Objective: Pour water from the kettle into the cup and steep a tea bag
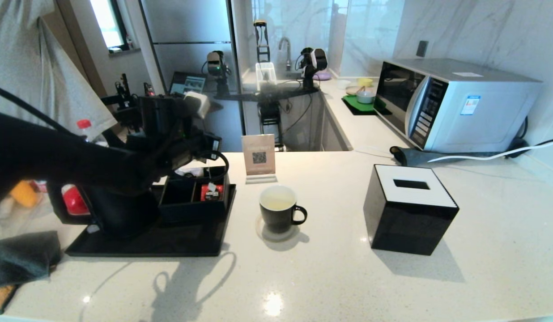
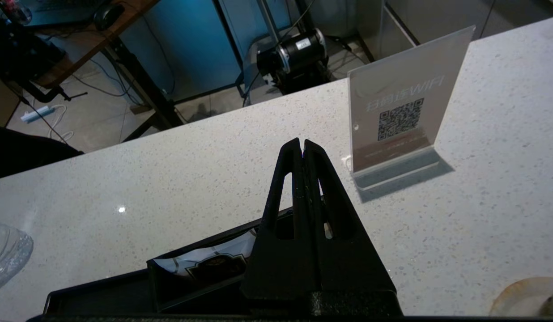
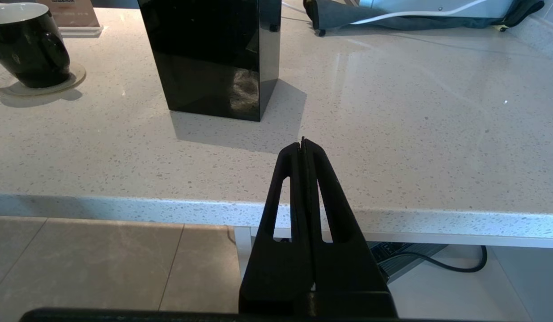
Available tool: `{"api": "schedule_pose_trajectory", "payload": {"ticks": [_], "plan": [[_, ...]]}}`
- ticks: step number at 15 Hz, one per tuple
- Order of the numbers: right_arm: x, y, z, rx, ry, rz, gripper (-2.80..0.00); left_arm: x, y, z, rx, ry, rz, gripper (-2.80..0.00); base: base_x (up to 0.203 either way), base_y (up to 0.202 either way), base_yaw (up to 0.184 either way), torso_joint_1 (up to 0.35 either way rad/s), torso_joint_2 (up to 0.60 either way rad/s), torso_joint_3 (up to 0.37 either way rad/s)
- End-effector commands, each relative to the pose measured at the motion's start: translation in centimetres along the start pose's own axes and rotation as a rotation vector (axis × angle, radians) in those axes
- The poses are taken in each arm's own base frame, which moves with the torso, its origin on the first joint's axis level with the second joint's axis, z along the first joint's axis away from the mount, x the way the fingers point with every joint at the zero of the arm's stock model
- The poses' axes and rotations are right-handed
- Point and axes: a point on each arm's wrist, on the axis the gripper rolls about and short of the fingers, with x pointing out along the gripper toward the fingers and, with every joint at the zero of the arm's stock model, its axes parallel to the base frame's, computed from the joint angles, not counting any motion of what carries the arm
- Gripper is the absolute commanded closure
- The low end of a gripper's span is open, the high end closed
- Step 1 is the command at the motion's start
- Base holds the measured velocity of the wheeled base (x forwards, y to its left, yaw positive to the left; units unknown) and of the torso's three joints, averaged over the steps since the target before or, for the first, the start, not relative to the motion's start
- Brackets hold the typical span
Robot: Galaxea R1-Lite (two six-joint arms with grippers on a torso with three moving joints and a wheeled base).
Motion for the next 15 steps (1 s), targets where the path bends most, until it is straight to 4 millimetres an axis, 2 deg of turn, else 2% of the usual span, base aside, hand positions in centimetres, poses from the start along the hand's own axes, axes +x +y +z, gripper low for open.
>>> {"api": "schedule_pose_trajectory", "payload": {"ticks": [1, 10, 15], "plan": [[0.0, 0.0, 0.0, -0.001, 0.001, 0.001, 0.00, -1.3, -0.4, 1.5, -0.001, -0.046, -0.011, 0.00, 0.000, 0.000, 0.000, 0.000, 0.00, 0.000], [0.0, 0.0, 0.0, -0.001, 0.001, 0.001, 0.00, -4.4, -4.1, 4.3, 0.002, -0.134, -0.116, 0.00, 0.000, 0.000, 0.000, 0.000, 0.00, 0.000], [0.0, 0.0, 0.0, -0.001, 0.001, -0.001, 0.00, -6.2, -6.4, 4.8, 0.009, -0.152, -0.185, 0.00, 0.000, 0.000, 0.000, 0.000, 0.00, 0.000]]}}
